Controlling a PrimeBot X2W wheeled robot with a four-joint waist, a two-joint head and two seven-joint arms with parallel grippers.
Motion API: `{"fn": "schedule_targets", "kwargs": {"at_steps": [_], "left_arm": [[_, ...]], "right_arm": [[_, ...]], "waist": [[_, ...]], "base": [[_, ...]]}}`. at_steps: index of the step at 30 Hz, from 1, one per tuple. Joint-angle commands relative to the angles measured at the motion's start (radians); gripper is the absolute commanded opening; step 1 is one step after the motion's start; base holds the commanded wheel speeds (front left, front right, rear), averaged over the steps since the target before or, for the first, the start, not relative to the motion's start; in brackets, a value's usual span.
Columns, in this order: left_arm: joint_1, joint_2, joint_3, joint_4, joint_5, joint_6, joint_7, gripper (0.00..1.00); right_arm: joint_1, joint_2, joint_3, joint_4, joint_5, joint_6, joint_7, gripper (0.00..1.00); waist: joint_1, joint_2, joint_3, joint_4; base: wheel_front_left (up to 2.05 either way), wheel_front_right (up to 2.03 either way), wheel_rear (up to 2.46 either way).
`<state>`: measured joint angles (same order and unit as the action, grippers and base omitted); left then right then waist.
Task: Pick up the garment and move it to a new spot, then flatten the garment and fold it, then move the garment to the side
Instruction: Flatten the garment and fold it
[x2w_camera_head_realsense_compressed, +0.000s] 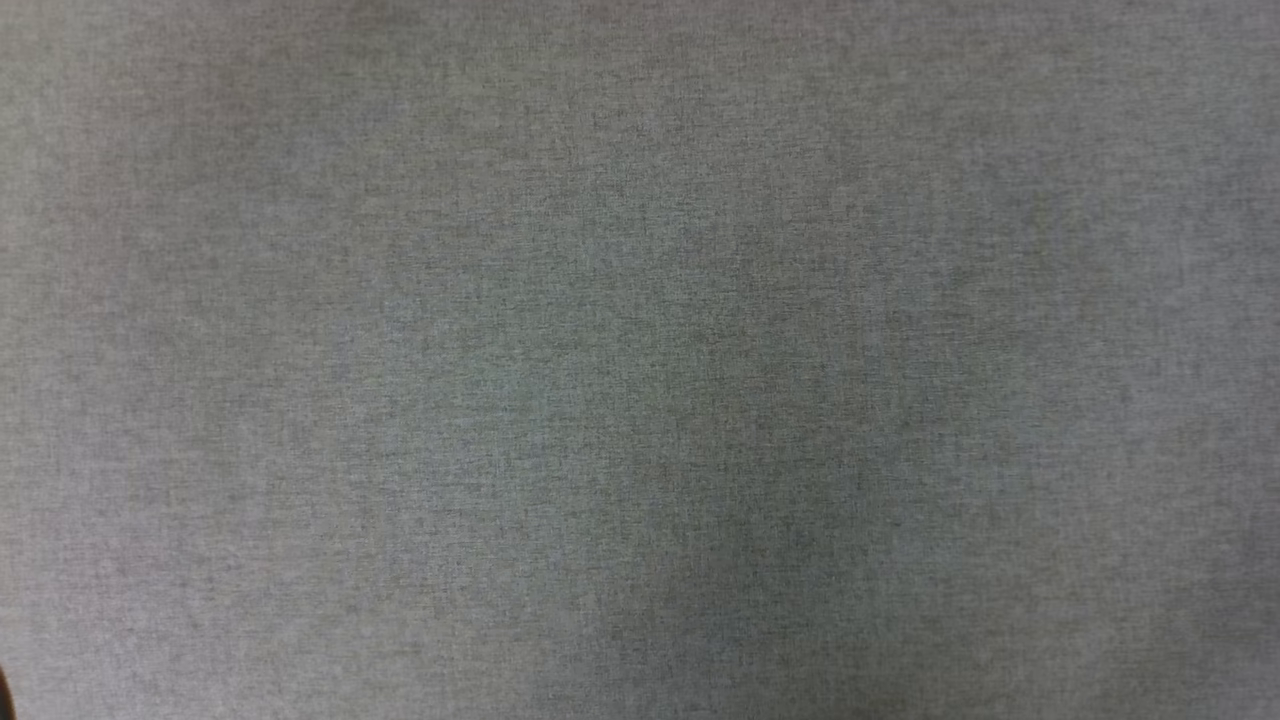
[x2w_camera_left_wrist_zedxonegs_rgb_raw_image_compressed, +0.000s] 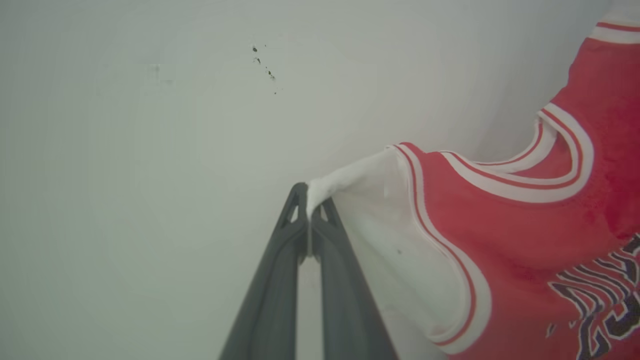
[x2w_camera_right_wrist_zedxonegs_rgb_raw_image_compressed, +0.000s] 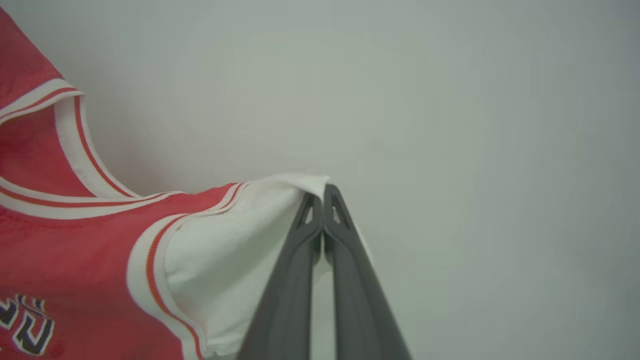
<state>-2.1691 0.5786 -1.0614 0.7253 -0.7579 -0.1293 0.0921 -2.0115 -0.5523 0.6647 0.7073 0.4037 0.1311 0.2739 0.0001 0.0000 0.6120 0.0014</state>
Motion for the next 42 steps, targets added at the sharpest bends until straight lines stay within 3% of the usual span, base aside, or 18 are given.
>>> {"fn": "schedule_targets", "kwargs": {"at_steps": [1, 7, 15, 23, 33, 36, 37, 42], "left_arm": [[0.007, -0.002, -0.012, 0.011, -0.018, 0.001, -0.014, 0.00], [0.047, 0.017, -0.064, 0.041, -0.063, 0.001, -0.072, 0.00], [0.223, 0.035, -0.124, 0.023, -0.149, 0.001, -0.175, 0.00], [0.539, 0.077, -0.157, -0.034, -0.244, 0.003, -0.293, 0.00], [1.010, 0.141, -0.169, -0.199, -0.330, 0.115, -0.353, 0.00], [1.140, 0.163, -0.161, -0.257, -0.352, 0.151, -0.357, 0.00], [1.261, 0.191, -0.134, -0.318, -0.356, 0.188, -0.359, 0.00], [1.469, 0.231, -0.089, -0.394, -0.350, 0.228, -0.358, 0.00]], "right_arm": [[-0.015, 0.013, 0.019, 0.032, 0.012, -0.001, -0.023, 0.00], [0.018, 0.035, 0.082, 0.103, 0.049, -0.001, -0.088, 0.00], [0.168, 0.073, 0.169, 0.159, 0.136, -0.001, -0.186, 0.00], [0.429, 0.078, 0.281, 0.130, 0.247, -0.001, -0.287, 0.00], [0.823, -0.002, 0.398, -0.011, 0.358, -0.001, -0.356, 0.00], [0.939, -0.034, 0.407, -0.045, 0.379, -0.001, -0.378, 0.00], [1.050, -0.061, 0.396, -0.066, 0.397, -0.001, -0.404, 0.00], [1.227, -0.094, 0.375, -0.091, 0.406, -0.001, -0.435, 0.00]], "waist": [[-0.0001, 0.0000, 0.006, 0.002], [-0.0001, 0.0000, 0.011, -0.004], [-0.0001, 0.0000, -0.055, -0.009], [-0.0001, 0.0000, -0.169, -0.015], [-0.0001, 0.0000, -0.307, -0.017], [-0.0001, 0.0000, -0.337, -0.018], [-0.0001, 0.0000, -0.365, -0.025], [-0.0001, 0.0000, -0.414, -0.030]], "base": [[0.00, 0.00, 0.00], [0.00, 0.00, 0.00], [0.00, 0.00, 0.00], [0.00, 0.00, 0.00], [0.00, 0.00, 0.00], [0.00, 0.00, 0.00], [0.00, 0.00, 0.00], [0.00, 0.00, 0.00]]}}
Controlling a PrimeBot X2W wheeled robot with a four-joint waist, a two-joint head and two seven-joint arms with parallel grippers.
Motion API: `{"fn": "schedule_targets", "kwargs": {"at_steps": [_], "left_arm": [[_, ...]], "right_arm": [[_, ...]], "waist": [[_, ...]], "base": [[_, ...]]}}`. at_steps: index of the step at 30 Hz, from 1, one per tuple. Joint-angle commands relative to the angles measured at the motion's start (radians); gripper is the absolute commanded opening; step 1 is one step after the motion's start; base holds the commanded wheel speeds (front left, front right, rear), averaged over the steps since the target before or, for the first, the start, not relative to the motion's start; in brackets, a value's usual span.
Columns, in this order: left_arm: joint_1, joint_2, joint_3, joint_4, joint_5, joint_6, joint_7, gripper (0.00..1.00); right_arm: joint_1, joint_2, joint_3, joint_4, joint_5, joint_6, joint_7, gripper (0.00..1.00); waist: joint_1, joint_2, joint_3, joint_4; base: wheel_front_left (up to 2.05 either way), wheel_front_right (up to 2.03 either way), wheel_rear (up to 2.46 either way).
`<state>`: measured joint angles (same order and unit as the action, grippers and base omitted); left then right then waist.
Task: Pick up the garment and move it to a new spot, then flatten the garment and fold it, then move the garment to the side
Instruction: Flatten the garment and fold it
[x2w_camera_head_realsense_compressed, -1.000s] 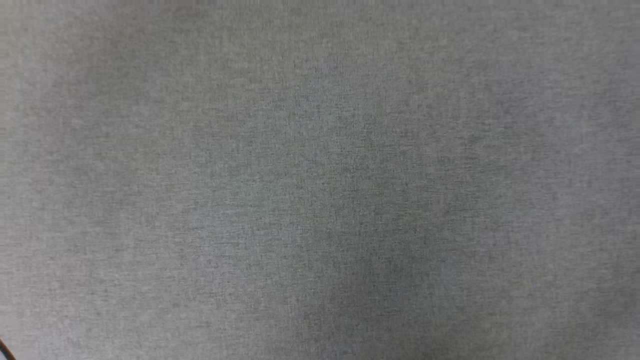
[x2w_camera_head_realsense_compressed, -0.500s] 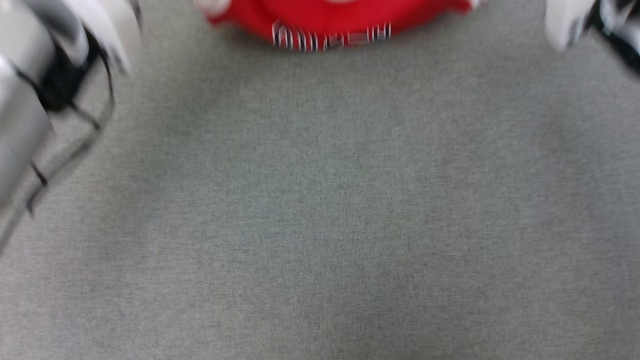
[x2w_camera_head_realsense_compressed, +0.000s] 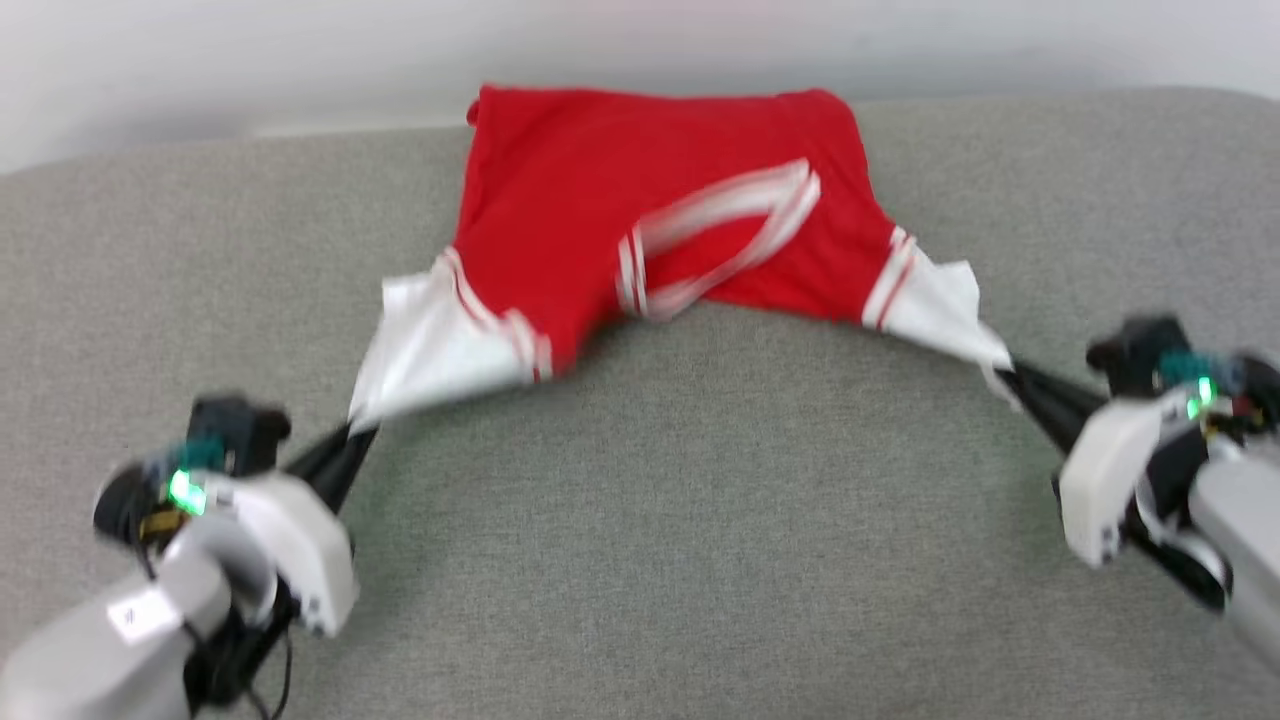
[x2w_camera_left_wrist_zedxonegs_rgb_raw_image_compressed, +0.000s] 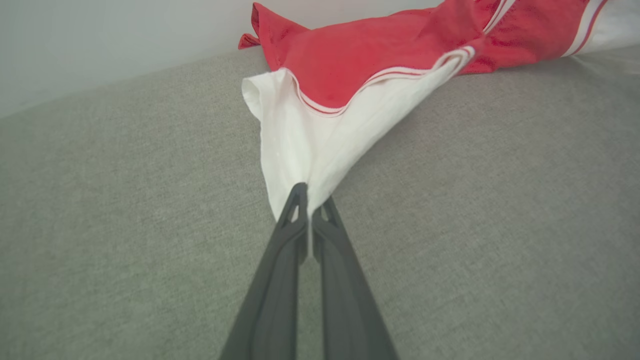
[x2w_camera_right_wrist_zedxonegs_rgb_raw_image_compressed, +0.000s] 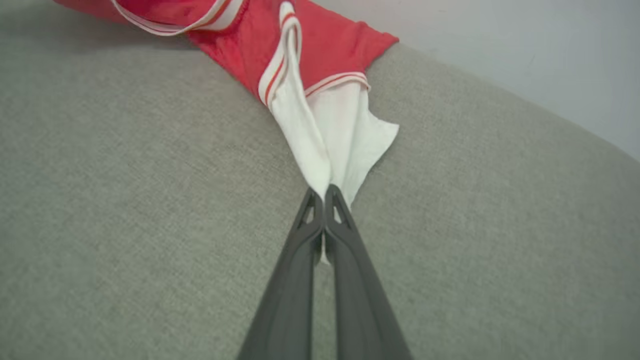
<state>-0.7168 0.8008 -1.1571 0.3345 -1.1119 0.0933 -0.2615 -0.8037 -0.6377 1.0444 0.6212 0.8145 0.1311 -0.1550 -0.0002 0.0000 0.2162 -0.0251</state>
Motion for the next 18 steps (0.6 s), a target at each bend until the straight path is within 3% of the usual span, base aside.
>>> {"fn": "schedule_targets", "kwargs": {"at_steps": [1, 10, 18], "left_arm": [[0.056, 0.017, 0.012, -0.014, 0.007, 0.013, -0.005, 0.00], [0.345, 0.066, 0.059, -0.071, -0.010, 0.051, -0.004, 0.00], [0.524, 0.104, 0.098, -0.119, -0.029, 0.089, -0.004, 0.00]], "right_arm": [[0.052, -0.018, -0.011, -0.009, -0.007, -0.001, -0.012, 0.00], [0.347, -0.084, -0.100, -0.080, -0.009, -0.001, -0.015, 0.00], [0.599, -0.144, -0.233, -0.193, -0.034, -0.001, 0.051, 0.00]], "waist": [[0.0002, 0.0000, -0.028, -0.004], [0.0002, 0.0000, -0.114, 0.004], [0.0002, 0.0000, -0.169, 0.009]], "base": [[0.00, 0.00, 0.00], [0.00, 0.00, 0.00], [0.00, 0.00, 0.00]]}}
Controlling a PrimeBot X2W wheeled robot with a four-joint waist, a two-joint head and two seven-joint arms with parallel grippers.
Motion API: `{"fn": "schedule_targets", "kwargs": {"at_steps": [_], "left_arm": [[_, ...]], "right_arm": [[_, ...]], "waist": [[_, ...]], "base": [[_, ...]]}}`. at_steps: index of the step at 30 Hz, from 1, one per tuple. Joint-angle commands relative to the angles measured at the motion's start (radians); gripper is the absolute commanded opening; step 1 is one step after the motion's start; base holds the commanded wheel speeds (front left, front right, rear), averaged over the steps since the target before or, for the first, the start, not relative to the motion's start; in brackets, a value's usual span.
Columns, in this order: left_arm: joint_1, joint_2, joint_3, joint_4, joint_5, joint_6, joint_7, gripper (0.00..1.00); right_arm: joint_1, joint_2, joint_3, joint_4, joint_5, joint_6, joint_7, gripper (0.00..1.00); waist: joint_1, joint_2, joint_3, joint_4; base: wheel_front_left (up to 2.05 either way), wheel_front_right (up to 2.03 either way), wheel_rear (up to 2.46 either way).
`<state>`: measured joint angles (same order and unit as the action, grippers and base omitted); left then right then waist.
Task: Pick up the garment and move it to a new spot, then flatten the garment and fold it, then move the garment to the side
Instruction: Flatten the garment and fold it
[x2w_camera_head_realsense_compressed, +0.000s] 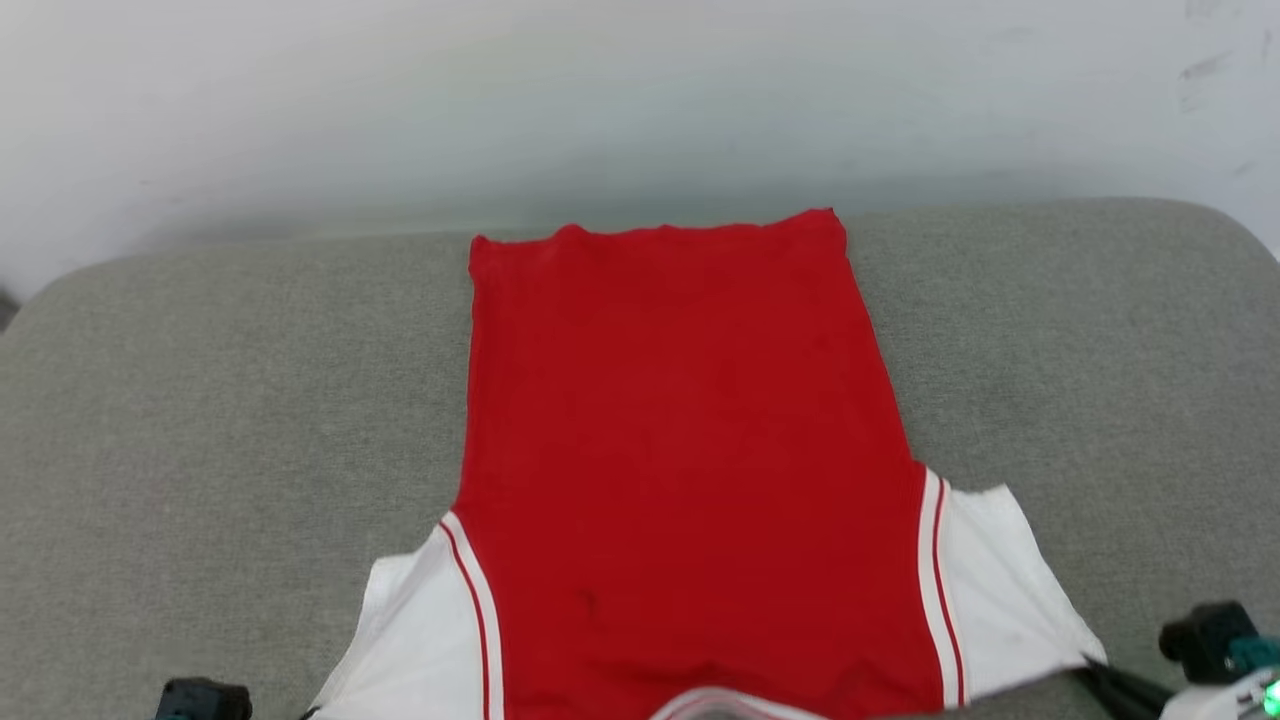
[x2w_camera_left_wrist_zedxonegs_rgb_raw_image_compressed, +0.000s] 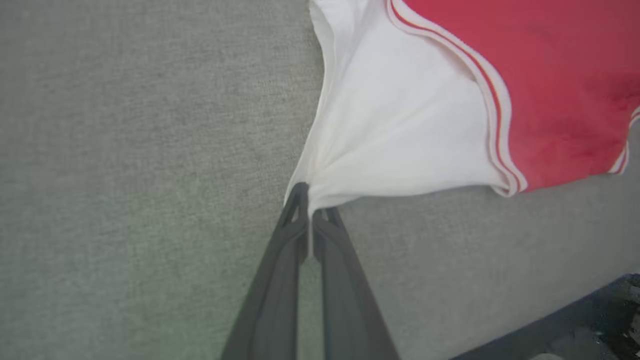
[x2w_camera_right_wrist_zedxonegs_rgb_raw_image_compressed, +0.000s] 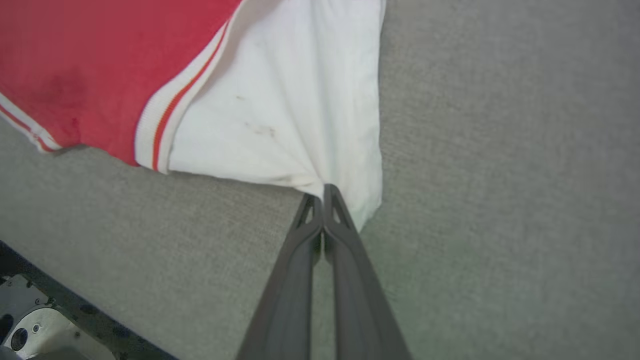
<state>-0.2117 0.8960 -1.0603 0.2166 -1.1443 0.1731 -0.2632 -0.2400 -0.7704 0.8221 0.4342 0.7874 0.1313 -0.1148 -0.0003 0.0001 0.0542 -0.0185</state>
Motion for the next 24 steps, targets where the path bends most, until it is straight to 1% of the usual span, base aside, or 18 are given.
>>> {"fn": "schedule_targets", "kwargs": {"at_steps": [1, 6, 9, 13, 14, 15, 16, 17, 18, 19, 21, 24], "left_arm": [[0.032, 0.014, 0.008, -0.006, 0.008, 0.014, -0.002, 0.00], [0.101, 0.020, 0.020, -0.028, 0.003, 0.029, -0.002, 0.00], [0.112, 0.026, 0.014, -0.034, 0.018, 0.034, -0.001, 0.00], [0.097, 0.019, 0.020, -0.048, 0.032, 0.043, -0.001, 0.00], [0.090, 0.016, 0.022, -0.054, 0.037, 0.046, -0.001, 0.00], [0.083, 0.012, 0.025, -0.059, 0.042, 0.049, -0.001, 0.00], [0.078, 0.009, 0.028, -0.065, 0.047, 0.050, -0.001, 0.00], [0.074, 0.006, 0.032, -0.071, 0.053, 0.054, -0.001, 0.00], [0.067, 0.000, 0.042, -0.080, 0.058, 0.056, -0.002, 0.00], [0.047, -0.008, 0.054, -0.103, 0.096, 0.065, -0.002, 0.00], [0.033, -0.014, 0.063, -0.122, 0.112, 0.073, -0.002, 0.00], [0.005, -0.007, 0.074, -0.150, 0.143, 0.083, -0.002, 0.00]], "right_arm": [[0.070, -0.014, -0.026, -0.022, -0.008, -0.001, 0.027, 0.00], [0.214, -0.036, -0.112, -0.108, -0.051, -0.001, 0.118, 0.00], [0.273, -0.026, -0.167, -0.154, -0.079, -0.001, 0.174, 0.00], [0.311, -0.001, -0.264, -0.208, -0.095, -0.001, 0.248, 0.00], [0.312, 0.004, -0.289, -0.224, -0.101, -0.001, 0.265, 0.02], [0.316, 0.009, -0.313, -0.242, -0.106, -0.001, 0.283, 0.14], [0.320, 0.012, -0.337, -0.257, -0.109, -0.001, 0.304, 0.77], [0.323, 0.013, -0.360, -0.276, -0.112, -0.001, 0.326, 1.00], [0.325, 0.014, -0.389, -0.298, -0.107, -0.001, 0.345, 1.00], [0.306, 0.000, -0.503, -0.373, -0.083, -0.001, 0.387, 1.00], [0.272, -0.012, -0.596, -0.435, -0.082, -0.001, 0.397, 1.00], [0.206, -0.031, -0.722, -0.525, -0.091, -0.001, 0.431, 1.00]], "waist": [[0.0003, -0.0001, -0.010, 0.004], [0.0003, -0.0001, -0.012, 0.008], [0.0003, -0.0001, -0.006, 0.006], [0.0003, -0.0001, 0.003, 0.011], [0.0003, -0.0001, 0.006, 0.013], [0.0003, -0.0001, 0.008, 0.015], [0.0003, -0.0001, 0.013, 0.018], [0.0003, -0.0001, 0.017, 0.022], [0.0003, -0.0001, 0.023, 0.025], [0.0003, -0.0001, 0.048, 0.041], [0.0003, -0.0001, 0.068, 0.051], [0.0003, -0.0001, 0.112, 0.076]], "base": [[0.00, 0.00, 0.00], [0.00, 0.00, 0.00], [0.00, 0.00, 0.00], [0.00, 0.00, 0.00], [0.00, 0.00, 0.00], [0.00, 0.00, 0.00], [0.00, 0.00, 0.00], [0.00, 0.00, 0.00], [0.00, 0.00, 0.00], [0.00, 0.00, 0.00], [0.00, 0.00, 0.00], [0.00, 0.00, 0.00]]}}
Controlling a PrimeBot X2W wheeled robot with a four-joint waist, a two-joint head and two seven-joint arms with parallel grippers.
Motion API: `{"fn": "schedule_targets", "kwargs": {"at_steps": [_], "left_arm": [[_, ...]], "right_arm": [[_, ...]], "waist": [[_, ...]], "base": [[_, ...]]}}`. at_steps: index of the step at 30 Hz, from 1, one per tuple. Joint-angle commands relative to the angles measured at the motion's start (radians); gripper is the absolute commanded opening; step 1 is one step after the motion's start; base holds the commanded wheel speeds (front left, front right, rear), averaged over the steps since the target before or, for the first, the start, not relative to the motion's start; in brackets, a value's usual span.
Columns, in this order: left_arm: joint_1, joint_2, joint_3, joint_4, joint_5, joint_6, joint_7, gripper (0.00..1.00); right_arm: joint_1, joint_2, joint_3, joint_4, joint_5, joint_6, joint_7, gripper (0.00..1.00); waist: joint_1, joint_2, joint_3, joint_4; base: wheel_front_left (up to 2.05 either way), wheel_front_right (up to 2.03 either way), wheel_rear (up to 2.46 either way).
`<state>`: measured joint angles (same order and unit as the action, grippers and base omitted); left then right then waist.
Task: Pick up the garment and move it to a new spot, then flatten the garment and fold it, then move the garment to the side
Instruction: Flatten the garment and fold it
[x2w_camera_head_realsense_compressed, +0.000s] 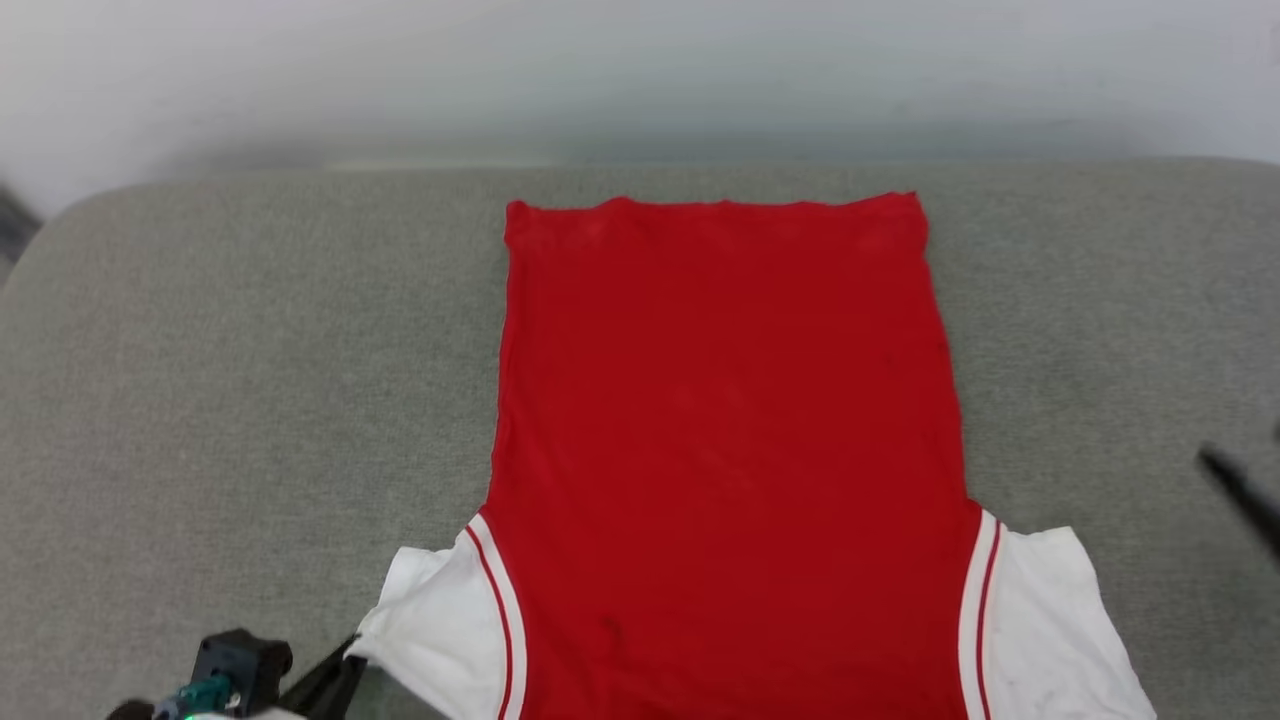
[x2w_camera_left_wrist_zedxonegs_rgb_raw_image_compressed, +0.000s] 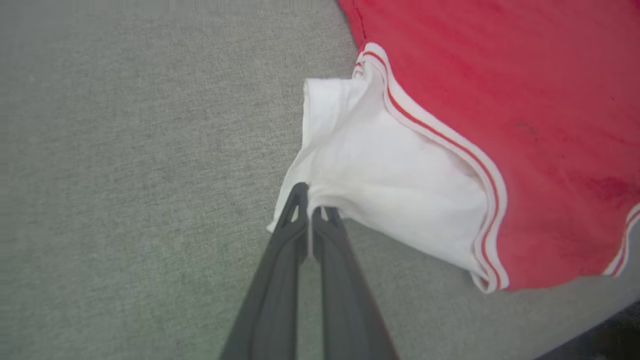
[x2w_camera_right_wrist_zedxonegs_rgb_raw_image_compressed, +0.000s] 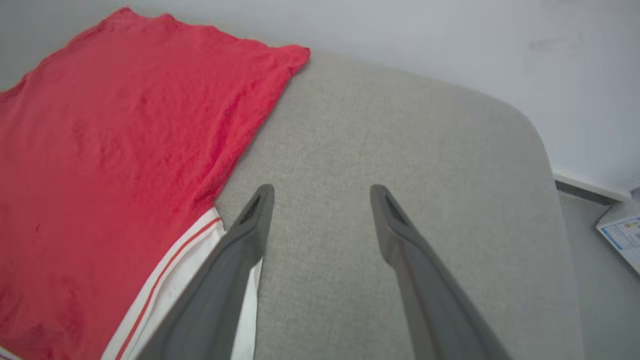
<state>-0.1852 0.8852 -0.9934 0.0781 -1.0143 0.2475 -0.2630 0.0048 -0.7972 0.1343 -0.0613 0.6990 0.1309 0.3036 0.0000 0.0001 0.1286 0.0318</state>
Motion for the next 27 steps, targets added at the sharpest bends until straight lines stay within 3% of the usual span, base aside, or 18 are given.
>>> {"fn": "schedule_targets", "kwargs": {"at_steps": [1, 5, 7, 13, 20, 27], "left_arm": [[-0.032, 0.005, 0.011, -0.021, 0.020, 0.012, -0.002, 0.00], [-0.060, 0.010, 0.022, -0.049, 0.043, 0.019, -0.002, 0.00], [-0.094, 0.005, 0.035, -0.076, 0.073, 0.029, -0.002, 0.00], [-0.153, -0.020, 0.050, -0.123, 0.131, 0.044, -0.002, 0.00], [-0.183, -0.065, 0.086, -0.152, 0.174, 0.049, -0.002, 0.00], [-0.197, -0.106, 0.120, -0.174, 0.215, 0.037, -0.002, 0.00]], "right_arm": [[-0.070, -0.013, -0.067, -0.058, -0.008, 0.000, 0.028, 1.00], [-0.188, -0.023, -0.137, -0.121, 0.000, 0.000, 0.099, 1.00], [-0.342, -0.037, -0.149, -0.130, 0.006, 0.000, 0.190, 1.00], [-0.656, -0.038, -0.069, -0.007, -0.003, -0.001, 0.462, 1.00], [-0.944, 0.047, -0.026, 0.189, -0.039, 0.000, 0.827, 1.00], [-1.098, 0.141, -0.043, 0.269, -0.145, 0.000, 1.006, 1.00]], "waist": [[0.0000, -0.0001, 0.052, 0.034], [0.0000, -0.0001, 0.109, 0.061], [0.0000, -0.0001, 0.167, 0.092], [0.0000, -0.0001, 0.283, 0.156], [0.0000, -0.0001, 0.391, 0.219], [0.0000, -0.0001, 0.474, 0.261]], "base": [[0.00, 0.00, 0.00], [0.00, 0.00, 0.00], [0.00, 0.00, 0.00], [0.00, 0.00, 0.00], [0.00, 0.00, 0.00], [0.00, 0.00, 0.00]]}}
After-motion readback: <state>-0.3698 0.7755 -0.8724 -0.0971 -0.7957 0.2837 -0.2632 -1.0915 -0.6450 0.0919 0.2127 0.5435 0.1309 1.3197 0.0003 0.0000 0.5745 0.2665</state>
